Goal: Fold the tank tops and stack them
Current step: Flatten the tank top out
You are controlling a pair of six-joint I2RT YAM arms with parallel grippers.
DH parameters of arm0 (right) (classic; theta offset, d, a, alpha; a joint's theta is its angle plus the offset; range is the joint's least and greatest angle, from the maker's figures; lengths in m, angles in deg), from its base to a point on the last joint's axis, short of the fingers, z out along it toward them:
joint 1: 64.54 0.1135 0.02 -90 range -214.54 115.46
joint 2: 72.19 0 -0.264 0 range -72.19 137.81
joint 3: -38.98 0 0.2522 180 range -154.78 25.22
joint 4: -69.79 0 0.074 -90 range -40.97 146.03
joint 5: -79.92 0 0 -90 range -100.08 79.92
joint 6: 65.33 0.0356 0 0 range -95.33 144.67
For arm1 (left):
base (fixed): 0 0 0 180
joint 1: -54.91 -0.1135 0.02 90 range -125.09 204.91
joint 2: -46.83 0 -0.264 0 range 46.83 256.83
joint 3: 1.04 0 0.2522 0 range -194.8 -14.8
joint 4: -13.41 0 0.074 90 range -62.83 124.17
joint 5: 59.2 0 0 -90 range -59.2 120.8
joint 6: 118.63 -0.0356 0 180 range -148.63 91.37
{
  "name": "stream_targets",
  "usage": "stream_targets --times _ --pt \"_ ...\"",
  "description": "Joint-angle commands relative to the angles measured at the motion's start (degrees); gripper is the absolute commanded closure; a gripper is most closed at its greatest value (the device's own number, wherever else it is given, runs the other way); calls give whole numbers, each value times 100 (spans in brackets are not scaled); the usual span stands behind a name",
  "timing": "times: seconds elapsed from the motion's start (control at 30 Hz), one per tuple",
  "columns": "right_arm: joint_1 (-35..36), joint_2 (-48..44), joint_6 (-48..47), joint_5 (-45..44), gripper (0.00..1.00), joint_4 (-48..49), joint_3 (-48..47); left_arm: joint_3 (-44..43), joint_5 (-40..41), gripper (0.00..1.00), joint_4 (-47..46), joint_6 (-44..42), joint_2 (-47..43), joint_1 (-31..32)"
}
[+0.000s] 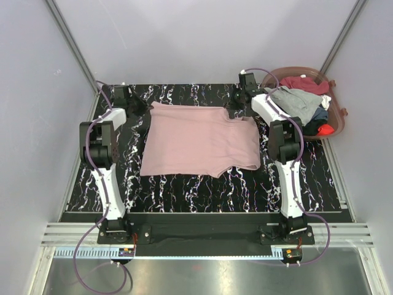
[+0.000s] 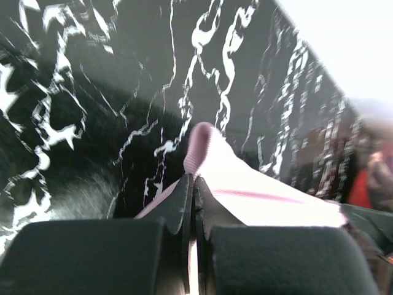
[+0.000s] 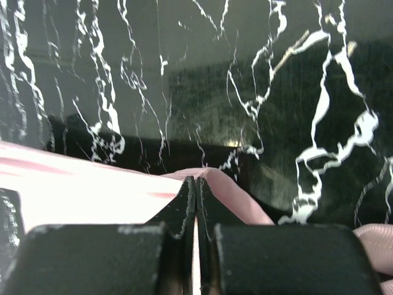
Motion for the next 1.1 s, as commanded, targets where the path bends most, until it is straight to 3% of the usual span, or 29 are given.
stream_targets --times 0.0,0.1,0.17,0.2,0.23,0.27,0.3,0.33,0.7,0.83,1.07 --pt "-97 233 171 308 100 271 -434 -335 -507 99 -593 264 48 -105" --pt "-114 400 232 325 96 499 -584 -643 -753 96 -1012 403 470 -105" --pt "-106 454 329 229 87 849 -576 -914 -929 76 -1225 500 786 -105" --pt "-106 471 347 194 82 999 -549 -1003 -938 74 -1400 562 866 -105" --pt "-97 480 399 80 75 1105 -523 -1056 -999 71 -1515 580 919 -97" --pt "-105 480 400 53 49 1220 -540 -1126 -991 51 -1595 589 937 -88" --pt "-106 454 382 35 40 1238 -549 -1136 -956 44 -1543 519 902 -79" --pt "-106 428 339 35 38 1212 -566 -1110 -843 41 -1508 431 823 -70" --pt "8 -1503 -21 -842 38 685 1260 963 1310 20 -120 -501 -1821 175" --pt "228 -2374 -171 -1397 40 386 2182 2024 2240 1 425 -528 -2953 299" --pt "527 -4105 -31 -1503 47 597 4547 3214 2209 2 1075 -352 -4028 272"
